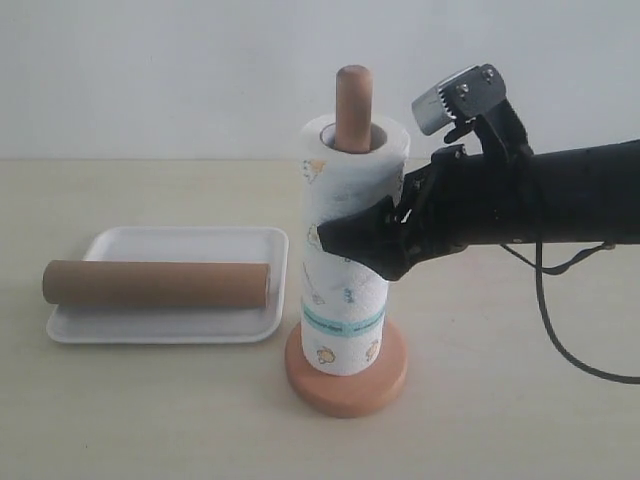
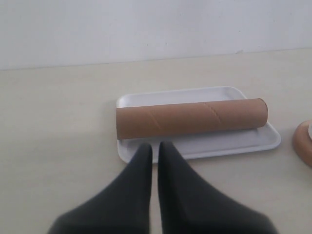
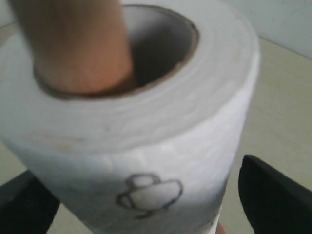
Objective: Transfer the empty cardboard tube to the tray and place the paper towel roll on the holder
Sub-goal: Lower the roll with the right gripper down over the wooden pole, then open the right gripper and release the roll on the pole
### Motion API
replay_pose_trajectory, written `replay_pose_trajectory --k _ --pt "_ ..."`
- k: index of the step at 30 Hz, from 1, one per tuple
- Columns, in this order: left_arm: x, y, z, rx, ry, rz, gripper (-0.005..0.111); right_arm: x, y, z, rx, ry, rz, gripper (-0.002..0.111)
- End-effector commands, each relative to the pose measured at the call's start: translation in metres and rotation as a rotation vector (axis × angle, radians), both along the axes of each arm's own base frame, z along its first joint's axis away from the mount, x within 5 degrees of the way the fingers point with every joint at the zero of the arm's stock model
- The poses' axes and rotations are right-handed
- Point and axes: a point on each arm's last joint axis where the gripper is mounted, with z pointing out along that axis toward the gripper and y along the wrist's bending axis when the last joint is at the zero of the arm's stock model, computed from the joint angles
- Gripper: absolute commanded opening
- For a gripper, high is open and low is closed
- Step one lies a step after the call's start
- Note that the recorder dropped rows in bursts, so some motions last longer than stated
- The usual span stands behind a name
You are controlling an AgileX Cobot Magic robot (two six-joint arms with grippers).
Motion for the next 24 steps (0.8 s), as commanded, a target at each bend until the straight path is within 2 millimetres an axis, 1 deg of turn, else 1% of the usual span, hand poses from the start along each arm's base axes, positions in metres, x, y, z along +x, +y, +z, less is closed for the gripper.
replay_pose_trajectory --k 1,4,7,14,18,24 --pt "0.0 0.0 -0.001 -0.006 0.001 0.004 0.004 0.0 -0.003 0.009 0.005 -0.022 -0.034 0.089" --pt "0.0 0.0 -0.001 -0.006 0.001 0.004 0.004 -0.002 -0.005 0.016 0.008 -0.039 -0.055 0.089" --pt "0.0 0.0 -0.001 -0.006 0.001 0.004 0.004 -0.007 -0.007 0.029 0.034 -0.063 -0.063 0.089" --pt "0.0 0.0 -0.001 -0.006 0.001 0.004 0.004 -0.027 -0.015 0.067 0.101 -0.163 -0.074 0.089" --pt "0.0 0.0 -0.001 -0.006 0.001 0.004 0.004 -0.039 -0.024 0.088 0.13 -0.212 -0.125 0.089" --pt "0.0 0.0 -0.001 -0.006 0.001 0.004 0.004 -0.059 -0.034 0.109 0.145 -0.247 -0.151 0.089"
